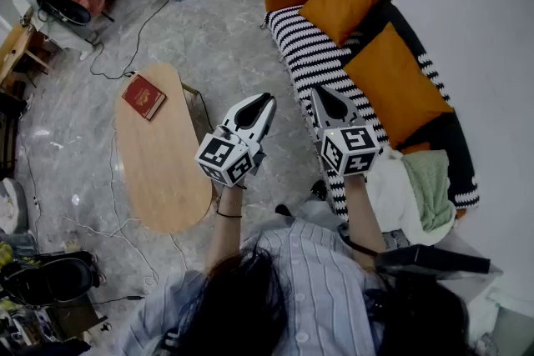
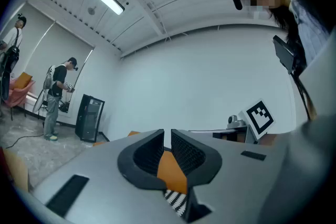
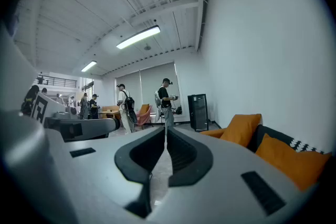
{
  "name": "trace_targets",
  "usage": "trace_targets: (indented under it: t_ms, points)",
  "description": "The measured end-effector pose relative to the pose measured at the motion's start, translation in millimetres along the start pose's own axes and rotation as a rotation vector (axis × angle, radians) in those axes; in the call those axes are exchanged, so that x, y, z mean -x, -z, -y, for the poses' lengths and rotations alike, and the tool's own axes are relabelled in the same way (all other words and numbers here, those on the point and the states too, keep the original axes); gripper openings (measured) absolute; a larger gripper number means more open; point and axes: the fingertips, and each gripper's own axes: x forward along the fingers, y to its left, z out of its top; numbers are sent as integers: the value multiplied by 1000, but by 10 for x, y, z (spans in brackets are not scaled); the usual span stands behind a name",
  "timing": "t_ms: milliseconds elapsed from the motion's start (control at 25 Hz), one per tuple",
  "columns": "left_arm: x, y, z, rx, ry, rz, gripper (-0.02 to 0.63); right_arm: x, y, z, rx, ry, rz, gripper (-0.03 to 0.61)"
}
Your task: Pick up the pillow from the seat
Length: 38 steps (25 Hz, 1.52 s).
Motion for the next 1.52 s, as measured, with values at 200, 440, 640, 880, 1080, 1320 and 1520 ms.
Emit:
trace_targets:
  t_ms: [200, 440, 640, 880, 1080, 1320, 1520]
  points:
    - [-55, 50, -11, 8, -2, -11, 31, 8, 19, 51, 11, -5, -1, 29]
    - [-257, 65, -30, 8, 0, -22, 31, 2, 36, 237, 26, 5, -18, 29]
    - [-566, 68, -15, 12, -1, -10, 32, -46, -14, 589, 41, 17, -21, 29]
    - [-961, 87, 49, 4, 8, -11, 32, -148, -138, 1003, 33, 15, -11, 29]
    - [-1218, 114, 104, 5, 4, -10, 32, -205, -145, 1223, 28, -7, -21, 29]
    - [-1443, 224, 151, 16, -6, -12, 32, -244, -105, 1418, 44, -32, -40, 29]
    - [-1615, 284, 165, 34, -11, -10, 32, -241, -56, 1535, 52, -47, -56, 29]
